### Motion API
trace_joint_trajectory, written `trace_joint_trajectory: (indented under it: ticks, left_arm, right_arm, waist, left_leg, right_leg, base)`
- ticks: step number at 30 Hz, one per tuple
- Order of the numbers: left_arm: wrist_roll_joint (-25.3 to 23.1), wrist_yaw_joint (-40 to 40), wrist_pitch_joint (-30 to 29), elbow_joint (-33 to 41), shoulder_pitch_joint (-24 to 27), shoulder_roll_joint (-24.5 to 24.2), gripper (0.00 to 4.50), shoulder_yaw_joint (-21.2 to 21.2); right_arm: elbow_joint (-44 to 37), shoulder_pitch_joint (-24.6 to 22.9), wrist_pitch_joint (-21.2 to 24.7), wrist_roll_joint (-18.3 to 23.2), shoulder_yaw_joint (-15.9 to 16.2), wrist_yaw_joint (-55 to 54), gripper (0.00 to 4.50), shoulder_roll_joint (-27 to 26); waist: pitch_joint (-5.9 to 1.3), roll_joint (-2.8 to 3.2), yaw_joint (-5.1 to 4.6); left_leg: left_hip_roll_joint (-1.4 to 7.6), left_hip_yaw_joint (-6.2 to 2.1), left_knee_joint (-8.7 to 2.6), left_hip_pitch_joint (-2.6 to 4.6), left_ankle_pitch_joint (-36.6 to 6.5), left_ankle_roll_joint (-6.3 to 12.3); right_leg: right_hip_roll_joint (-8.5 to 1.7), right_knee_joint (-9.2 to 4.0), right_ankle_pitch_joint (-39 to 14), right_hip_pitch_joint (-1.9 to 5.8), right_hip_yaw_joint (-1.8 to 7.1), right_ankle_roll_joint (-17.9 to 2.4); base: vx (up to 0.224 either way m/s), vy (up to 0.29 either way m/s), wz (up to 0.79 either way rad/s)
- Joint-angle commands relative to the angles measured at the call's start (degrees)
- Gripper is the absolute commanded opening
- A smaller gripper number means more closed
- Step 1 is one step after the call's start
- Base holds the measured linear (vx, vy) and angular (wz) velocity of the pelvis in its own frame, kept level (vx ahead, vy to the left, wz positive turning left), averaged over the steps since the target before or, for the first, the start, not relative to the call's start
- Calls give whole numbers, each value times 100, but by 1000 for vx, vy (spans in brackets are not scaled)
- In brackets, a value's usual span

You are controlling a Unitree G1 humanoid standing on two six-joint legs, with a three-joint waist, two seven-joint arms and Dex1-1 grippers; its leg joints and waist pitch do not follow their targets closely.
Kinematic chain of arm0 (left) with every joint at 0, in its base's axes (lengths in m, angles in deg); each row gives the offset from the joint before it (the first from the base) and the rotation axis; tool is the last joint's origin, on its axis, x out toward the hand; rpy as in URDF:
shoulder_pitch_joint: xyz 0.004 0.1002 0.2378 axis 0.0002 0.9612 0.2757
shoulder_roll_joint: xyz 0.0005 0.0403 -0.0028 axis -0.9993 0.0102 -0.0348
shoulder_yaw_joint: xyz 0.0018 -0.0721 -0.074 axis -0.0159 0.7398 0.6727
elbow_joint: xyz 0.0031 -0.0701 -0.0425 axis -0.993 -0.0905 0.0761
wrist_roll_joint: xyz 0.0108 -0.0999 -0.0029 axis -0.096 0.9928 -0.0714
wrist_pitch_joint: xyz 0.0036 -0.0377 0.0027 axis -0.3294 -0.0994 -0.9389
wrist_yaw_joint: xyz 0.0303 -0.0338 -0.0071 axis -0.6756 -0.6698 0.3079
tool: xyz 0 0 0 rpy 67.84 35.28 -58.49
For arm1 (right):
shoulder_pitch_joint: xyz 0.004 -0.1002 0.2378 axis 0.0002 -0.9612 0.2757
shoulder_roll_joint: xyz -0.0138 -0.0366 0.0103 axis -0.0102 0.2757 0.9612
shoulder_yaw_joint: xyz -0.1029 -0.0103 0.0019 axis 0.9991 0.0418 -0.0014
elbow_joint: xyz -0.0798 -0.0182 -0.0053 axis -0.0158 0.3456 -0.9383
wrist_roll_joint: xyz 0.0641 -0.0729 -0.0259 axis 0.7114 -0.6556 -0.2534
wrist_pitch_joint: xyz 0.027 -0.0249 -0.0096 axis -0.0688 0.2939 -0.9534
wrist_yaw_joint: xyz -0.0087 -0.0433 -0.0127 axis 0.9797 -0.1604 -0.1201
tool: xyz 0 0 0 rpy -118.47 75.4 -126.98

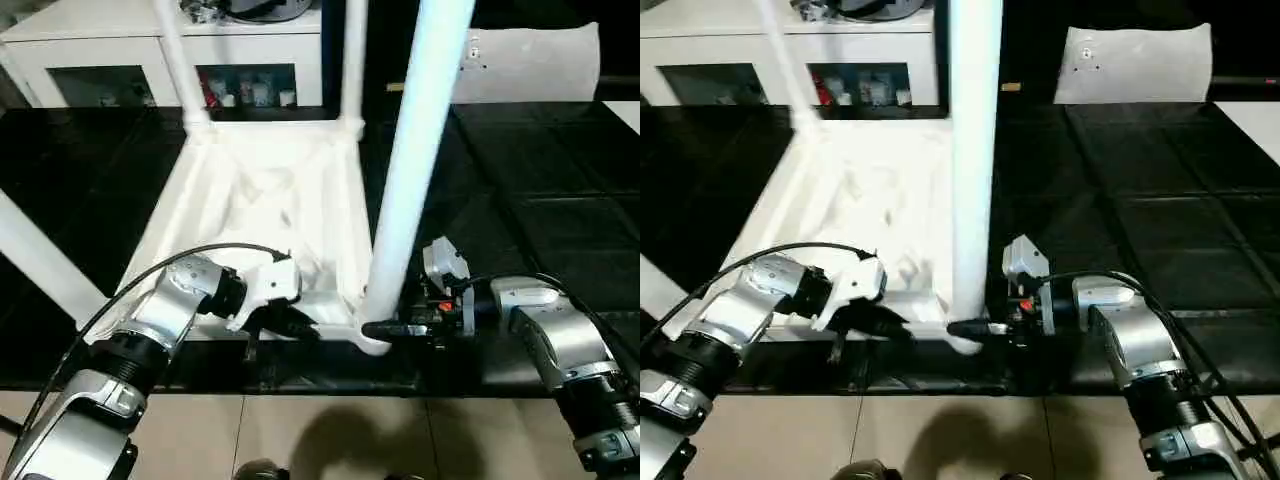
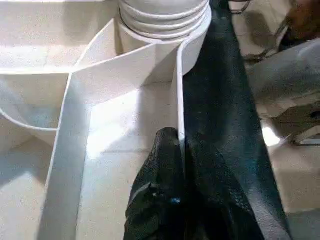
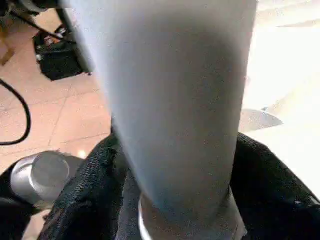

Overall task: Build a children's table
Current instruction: Rotate leg to tighten

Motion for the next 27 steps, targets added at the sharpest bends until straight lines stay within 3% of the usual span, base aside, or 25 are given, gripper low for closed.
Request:
trace_joint_trajectory:
  ticks: [1, 5, 6, 14, 18, 19, 24, 26, 27]
  left_arm:
    - [80, -328, 194, 211, -95, 32, 0, -163]
    - [72, -418, 310, 130, -103, -4, 0, -220]
    - [61, -427, 351, 64, -134, -4, 0, -213]
    - [42, -398, 403, -76, -192, 8, 0, -147]
    - [113, -258, 243, -54, -168, 56, 0, -59]
    - [153, -135, 127, -19, -158, 106, 0, -5]
    - [156, 652, -405, 68, -189, 393, 0, 221]
    - [136, 1231, -787, 62, -270, 635, 0, 378]
    - [103, 1534, -1000, 56, -319, 761, 0, 442]
  right_arm:
    - [30, 145, 67, 84, 51, 181, 269, 77]
    - [29, 216, 224, 198, 131, 513, 254, 215]
    - [34, 227, 251, 201, 150, 601, 221, 255]
    - [4, 200, 356, 243, 157, 689, 204, 280]
    - [-169, 85, 551, 454, 59, 563, 203, 188]
    - [-265, 31, 651, 520, -11, 387, 203, 119]
    - [-663, -203, 823, 316, -192, -876, 203, -367]
    - [-690, -223, 1032, 35, -281, -1902, 203, -829]
    - [-652, -191, 1129, -112, -318, -2410, 203, -1080]
  waist:
    - [-443, -88, -51]
    - [-442, -89, -40]
    - [-443, -95, -39]
    - [-448, -109, -40]
    - [-451, -109, -36]
    - [-452, -157, -35]
    - [-419, -133, -81]
    - [-393, -129, -115]
    - [-373, -126, -243]
  left_leg:
    - [375, -92, -393, 61, -795, 488]
    - [377, -97, -392, 59, -823, 495]
    - [373, -94, -392, 57, -826, 488]
    - [363, -92, -386, 53, -769, 474]
    - [369, -94, -385, 52, -736, 484]
    - [371, -88, -388, 53, -718, 490]
    - [341, -101, -414, 69, -944, 313]
    - [327, -95, -423, 66, -1024, 246]
    - [295, -128, -446, 30, -1147, 100]
  right_leg:
    - [-435, -349, -1700, 323, 354, -949]
    - [-436, -350, -1755, 324, 351, -921]
    - [-437, -355, -1781, 328, 351, -904]
    - [-432, -361, -1848, 327, 344, -858]
    - [-428, -348, -1751, 328, 345, -894]
    - [-431, -353, -1757, 331, 347, -884]
    - [-442, -432, -2349, 318, 325, -683]
    - [-427, -466, -2541, 301, 323, -600]
    - [-433, -499, -2863, 325, 281, -454]
  base:
    - [0, 0, 0]
    - [0, 0, 0]
    - [0, 0, 0]
    - [0, 0, 0]
    - [0, 0, 0]
    - [0, 0, 0]
    - [0, 0, 0]
    - [0, 0, 0]
    - [0, 0, 0]
